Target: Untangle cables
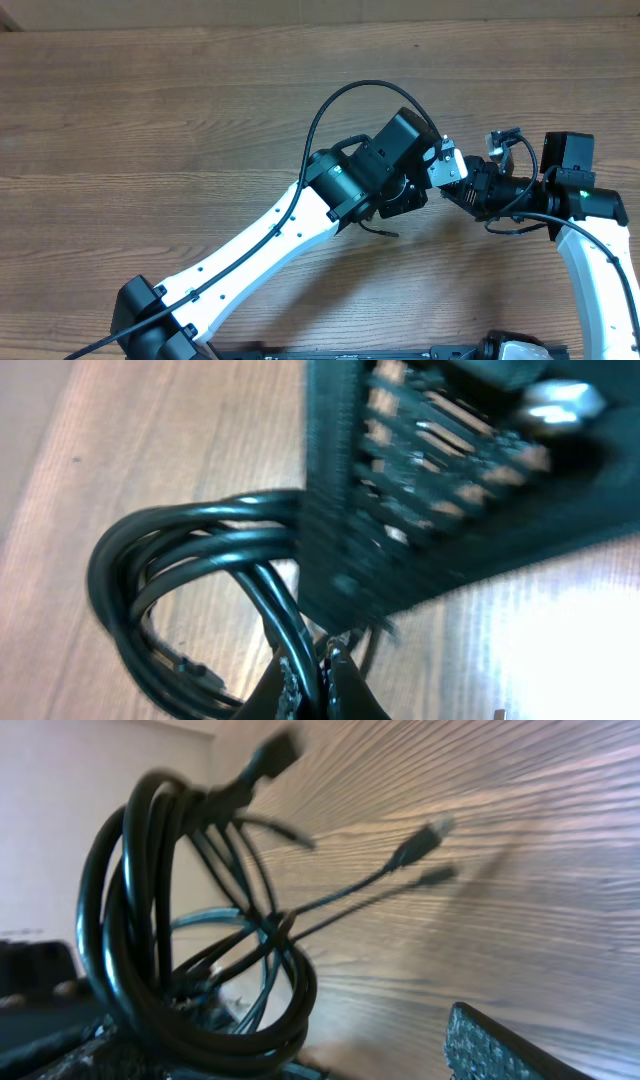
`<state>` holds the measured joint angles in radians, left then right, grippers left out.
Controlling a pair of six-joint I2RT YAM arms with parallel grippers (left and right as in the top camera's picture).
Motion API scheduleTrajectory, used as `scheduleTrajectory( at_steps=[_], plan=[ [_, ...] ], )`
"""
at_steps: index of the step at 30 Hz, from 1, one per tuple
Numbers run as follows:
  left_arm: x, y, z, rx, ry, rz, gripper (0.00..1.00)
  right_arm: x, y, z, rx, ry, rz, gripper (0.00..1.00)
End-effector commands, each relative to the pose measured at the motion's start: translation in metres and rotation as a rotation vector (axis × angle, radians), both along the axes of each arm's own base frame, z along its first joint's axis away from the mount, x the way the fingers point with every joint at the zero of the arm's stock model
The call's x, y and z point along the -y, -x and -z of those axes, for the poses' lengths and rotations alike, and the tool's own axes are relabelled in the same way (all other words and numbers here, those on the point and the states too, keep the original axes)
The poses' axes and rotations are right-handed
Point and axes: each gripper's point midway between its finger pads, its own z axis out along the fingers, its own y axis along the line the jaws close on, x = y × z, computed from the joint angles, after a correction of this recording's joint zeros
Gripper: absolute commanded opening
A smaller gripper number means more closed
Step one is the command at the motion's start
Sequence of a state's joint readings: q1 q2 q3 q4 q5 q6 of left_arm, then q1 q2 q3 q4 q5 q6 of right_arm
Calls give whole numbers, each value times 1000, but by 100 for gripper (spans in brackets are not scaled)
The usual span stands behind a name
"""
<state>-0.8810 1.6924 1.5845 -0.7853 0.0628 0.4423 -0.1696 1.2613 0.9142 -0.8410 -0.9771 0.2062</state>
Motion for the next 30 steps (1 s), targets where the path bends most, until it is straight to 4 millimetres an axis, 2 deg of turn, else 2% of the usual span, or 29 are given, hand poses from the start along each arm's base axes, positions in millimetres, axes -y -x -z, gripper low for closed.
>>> scheduleTrajectory(
  at_steps=[1,7,8,10,13,16,22,23,26,30],
  plan=[
    [18,35,1,-143,78,154,4,10,-10,6,33,86,38,83],
    [22,75,0,-317,132,279,4,27,-21,18,42,203,104,84],
    [24,92,-5,-372,163,358,4,31,-23,20,41,224,117,84],
    [24,110,-10,-423,194,448,4,32,-24,20,46,232,122,84],
    [21,126,-15,-477,221,516,4,40,-27,26,41,283,150,84],
    [22,126,-18,-473,233,523,4,43,-25,29,22,302,157,84],
    [26,106,-42,-366,313,512,4,42,-16,35,-26,304,153,84],
    [26,97,-46,-351,328,471,4,42,-14,36,-37,302,151,83],
    [22,80,-45,-341,318,377,4,41,-13,35,-39,294,147,83],
    [16,72,-42,-346,305,344,4,35,-13,31,-30,257,129,82]
  ],
)
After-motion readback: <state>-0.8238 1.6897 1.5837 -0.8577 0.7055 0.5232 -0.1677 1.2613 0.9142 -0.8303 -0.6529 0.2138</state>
